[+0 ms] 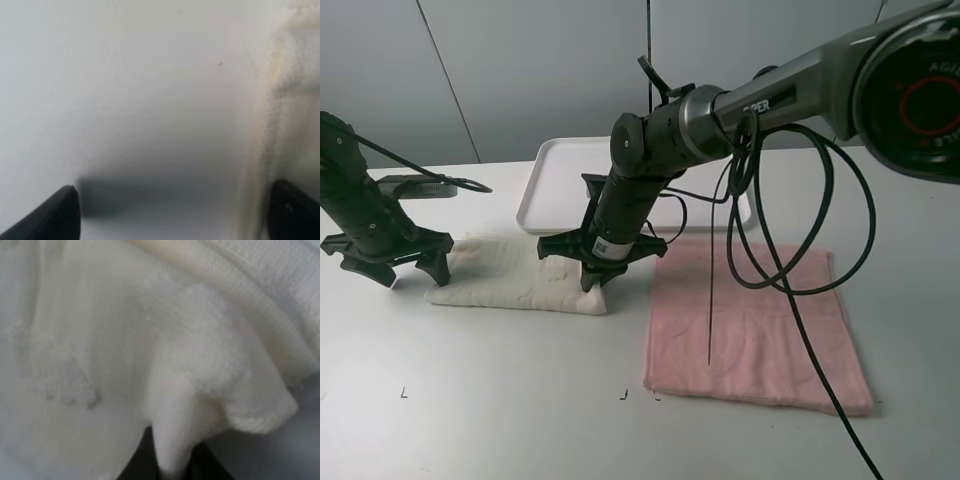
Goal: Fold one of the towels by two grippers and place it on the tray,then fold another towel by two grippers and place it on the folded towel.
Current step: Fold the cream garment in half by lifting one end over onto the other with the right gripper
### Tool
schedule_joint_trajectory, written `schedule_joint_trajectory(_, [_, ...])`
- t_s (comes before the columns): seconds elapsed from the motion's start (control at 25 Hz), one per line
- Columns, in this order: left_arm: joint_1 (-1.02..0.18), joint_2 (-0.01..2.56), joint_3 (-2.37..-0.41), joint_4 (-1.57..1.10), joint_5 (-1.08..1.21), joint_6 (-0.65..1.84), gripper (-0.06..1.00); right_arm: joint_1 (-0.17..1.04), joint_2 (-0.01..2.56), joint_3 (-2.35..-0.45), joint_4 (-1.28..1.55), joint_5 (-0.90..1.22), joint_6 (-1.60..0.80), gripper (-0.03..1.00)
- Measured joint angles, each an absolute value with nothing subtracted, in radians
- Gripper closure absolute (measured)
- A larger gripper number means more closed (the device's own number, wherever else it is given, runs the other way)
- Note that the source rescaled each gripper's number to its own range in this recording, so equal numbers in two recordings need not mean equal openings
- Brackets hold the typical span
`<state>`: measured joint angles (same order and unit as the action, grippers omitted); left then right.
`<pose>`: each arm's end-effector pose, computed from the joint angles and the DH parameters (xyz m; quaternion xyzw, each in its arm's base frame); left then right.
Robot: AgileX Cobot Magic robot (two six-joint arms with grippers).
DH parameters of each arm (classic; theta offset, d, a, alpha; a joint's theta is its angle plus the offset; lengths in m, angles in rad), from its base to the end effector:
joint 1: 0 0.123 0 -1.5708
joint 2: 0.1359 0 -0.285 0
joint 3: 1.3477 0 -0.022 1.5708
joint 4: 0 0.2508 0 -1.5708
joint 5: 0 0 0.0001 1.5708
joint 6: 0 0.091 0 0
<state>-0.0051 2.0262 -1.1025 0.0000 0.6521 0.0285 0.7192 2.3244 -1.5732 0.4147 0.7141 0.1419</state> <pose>0.3506 -0.0018 0.0975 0.0168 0.9990 0.0005 0.0411 0.3249 0.3164 0.0799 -0.1413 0.9741 0.1748 0.0233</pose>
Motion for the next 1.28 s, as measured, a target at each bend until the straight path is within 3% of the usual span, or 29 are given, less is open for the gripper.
schedule_joint_trajectory(0.32, [-0.005,2.026,-1.103,0.000,0.652,0.027,-0.02,0.719,2.233,-1.571,0.475,0.714,0.107,0.93])
schedule_joint_trajectory(1.08, [-0.005,2.026,-1.103,0.000,0.652,0.027,-0.02,0.765,2.338,-1.571,1.459,0.610,-0.543,0.93])
schedule_joint_trajectory(1.28, [-0.005,2.026,-1.103,0.000,0.652,0.027,-0.02,0.778,2.404,-1.600,1.573,0.598,-0.611,0.93])
